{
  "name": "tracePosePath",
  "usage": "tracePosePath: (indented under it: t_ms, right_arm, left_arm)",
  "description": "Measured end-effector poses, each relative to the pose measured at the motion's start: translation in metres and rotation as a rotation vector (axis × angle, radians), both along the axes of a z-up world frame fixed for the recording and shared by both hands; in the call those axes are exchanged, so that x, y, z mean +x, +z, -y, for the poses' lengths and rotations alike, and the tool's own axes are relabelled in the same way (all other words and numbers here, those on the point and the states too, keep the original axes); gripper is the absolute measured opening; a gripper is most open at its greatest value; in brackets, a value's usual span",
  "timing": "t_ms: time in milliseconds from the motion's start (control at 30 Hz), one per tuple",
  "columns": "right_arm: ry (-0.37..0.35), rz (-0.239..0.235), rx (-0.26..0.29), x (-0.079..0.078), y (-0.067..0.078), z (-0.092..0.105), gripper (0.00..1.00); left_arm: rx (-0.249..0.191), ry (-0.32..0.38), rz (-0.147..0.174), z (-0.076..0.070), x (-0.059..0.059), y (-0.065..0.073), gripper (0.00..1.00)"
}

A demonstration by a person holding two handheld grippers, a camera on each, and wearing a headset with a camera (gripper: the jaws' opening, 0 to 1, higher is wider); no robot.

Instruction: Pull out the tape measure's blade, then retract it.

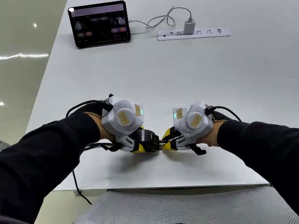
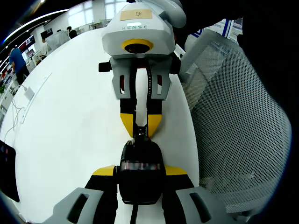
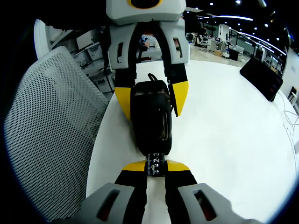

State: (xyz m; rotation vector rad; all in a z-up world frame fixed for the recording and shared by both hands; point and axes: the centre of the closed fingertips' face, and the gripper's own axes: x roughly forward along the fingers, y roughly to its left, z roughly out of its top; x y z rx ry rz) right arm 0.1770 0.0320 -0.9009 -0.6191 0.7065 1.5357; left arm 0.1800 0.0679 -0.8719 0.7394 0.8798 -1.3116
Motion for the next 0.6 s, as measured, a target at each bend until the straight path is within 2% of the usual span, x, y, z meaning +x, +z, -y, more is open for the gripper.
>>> tracePosePath:
  t_ms: [600]
  right_arm:
    - [-0.003, 0.011, -0.017, 0.0, 0.001, 0.012, 0.08]
  left_arm:
    - [0.005, -0.003, 0.005, 0.0, 0.0, 0.0, 0.32]
